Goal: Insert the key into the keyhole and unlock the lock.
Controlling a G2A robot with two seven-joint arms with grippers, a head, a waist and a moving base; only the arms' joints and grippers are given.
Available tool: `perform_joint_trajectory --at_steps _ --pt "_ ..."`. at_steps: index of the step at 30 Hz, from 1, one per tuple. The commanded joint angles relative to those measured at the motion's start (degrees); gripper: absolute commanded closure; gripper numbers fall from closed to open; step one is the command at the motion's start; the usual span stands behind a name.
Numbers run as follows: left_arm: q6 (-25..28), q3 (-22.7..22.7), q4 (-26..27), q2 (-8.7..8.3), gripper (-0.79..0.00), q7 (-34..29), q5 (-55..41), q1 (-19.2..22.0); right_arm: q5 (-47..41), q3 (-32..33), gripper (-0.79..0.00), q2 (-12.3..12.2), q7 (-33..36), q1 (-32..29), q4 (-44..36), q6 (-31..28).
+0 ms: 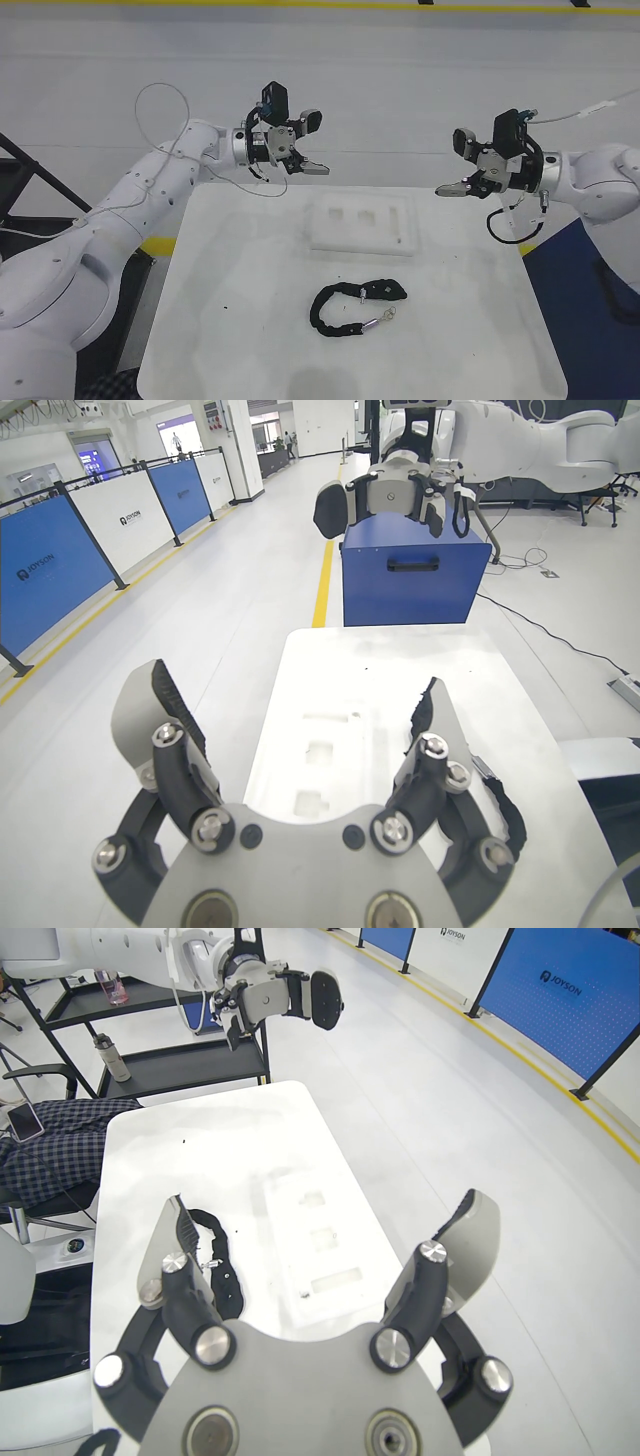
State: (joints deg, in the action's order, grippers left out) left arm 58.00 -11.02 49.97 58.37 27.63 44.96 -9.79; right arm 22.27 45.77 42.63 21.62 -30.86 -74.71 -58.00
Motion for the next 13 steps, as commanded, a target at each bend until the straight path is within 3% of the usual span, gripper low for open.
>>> perform_joint_trajectory --at_steps 1,13 --pt "0.0 0.9 -0.2 -0.05 -0.785 0.2 -0.2 0.7 -0.4 -0.7 -0.785 0.0 -0.4 1.0 0.8 0.0" --pt "0.0 1.3 -0.2 -0.08 -0.785 0.8 -0.8 1.0 -0.9 -1.3 -0.785 0.1 -1.6 1.7 1.6 0.0"
